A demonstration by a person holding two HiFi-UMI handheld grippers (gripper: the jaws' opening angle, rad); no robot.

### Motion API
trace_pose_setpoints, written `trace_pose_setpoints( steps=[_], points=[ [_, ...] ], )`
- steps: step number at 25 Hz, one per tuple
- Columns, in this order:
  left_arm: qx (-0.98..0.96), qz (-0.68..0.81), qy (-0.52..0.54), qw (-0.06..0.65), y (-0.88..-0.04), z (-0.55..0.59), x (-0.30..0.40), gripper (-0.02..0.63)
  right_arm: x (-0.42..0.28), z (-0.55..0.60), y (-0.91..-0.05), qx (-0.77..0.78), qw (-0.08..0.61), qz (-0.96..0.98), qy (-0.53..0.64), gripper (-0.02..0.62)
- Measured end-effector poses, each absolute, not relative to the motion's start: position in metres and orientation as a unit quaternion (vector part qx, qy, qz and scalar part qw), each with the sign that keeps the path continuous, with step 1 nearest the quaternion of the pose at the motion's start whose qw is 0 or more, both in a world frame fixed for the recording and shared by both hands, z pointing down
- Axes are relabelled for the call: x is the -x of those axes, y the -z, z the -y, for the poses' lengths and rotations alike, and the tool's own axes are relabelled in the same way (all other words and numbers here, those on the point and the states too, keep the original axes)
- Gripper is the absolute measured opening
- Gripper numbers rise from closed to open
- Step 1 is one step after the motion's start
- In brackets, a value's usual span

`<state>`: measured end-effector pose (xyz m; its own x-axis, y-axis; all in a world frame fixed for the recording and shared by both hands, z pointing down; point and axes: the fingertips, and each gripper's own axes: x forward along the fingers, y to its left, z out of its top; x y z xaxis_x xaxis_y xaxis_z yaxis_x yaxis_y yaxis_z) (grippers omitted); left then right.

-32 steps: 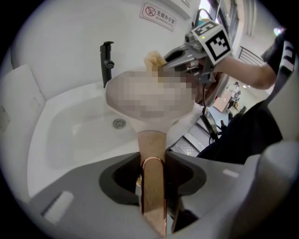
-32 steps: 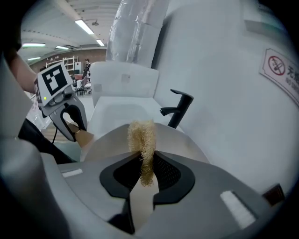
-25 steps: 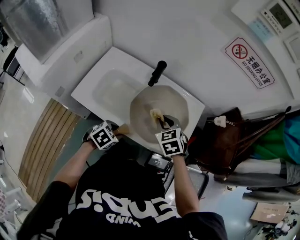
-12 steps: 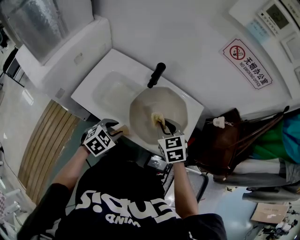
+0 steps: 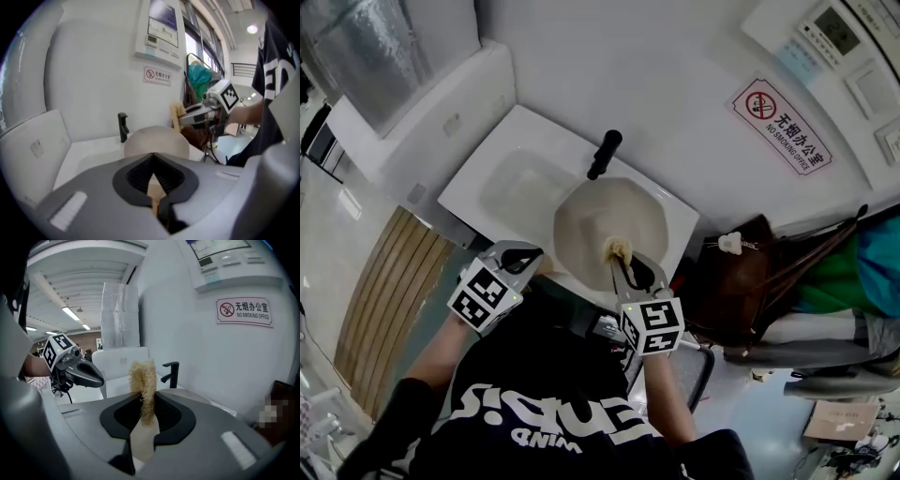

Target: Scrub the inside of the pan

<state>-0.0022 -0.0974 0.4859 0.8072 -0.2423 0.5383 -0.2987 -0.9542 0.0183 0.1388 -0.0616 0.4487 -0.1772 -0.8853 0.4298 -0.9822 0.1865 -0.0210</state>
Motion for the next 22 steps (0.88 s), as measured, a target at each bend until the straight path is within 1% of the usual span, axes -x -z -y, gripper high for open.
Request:
trace_pose_setpoints(
  steps=[4,10,14,22],
  points=[
    [-0.964,0.172,-0.195,0.049,-0.455,0.098,0.0,-0.005,-0.13,0.052,-0.434,-0.633,0.11,0.757,-0.119,0.074],
    [-0.967,0.226,-0.112,0.034,-0.433,0.107,0.005,-0.005,-0.122,0.04,-0.423,-0.642,0.052,0.76,-0.088,0.074],
    [-0.966,0.246,-0.08,0.024,-0.428,0.11,0.007,-0.005,-0.117,0.035,-0.421,-0.638,0.038,0.765,-0.08,0.074],
    [-0.963,0.257,-0.078,0.027,-0.431,0.114,0.007,-0.005,-0.116,0.034,-0.419,-0.641,0.032,0.764,-0.072,0.074]
  ],
)
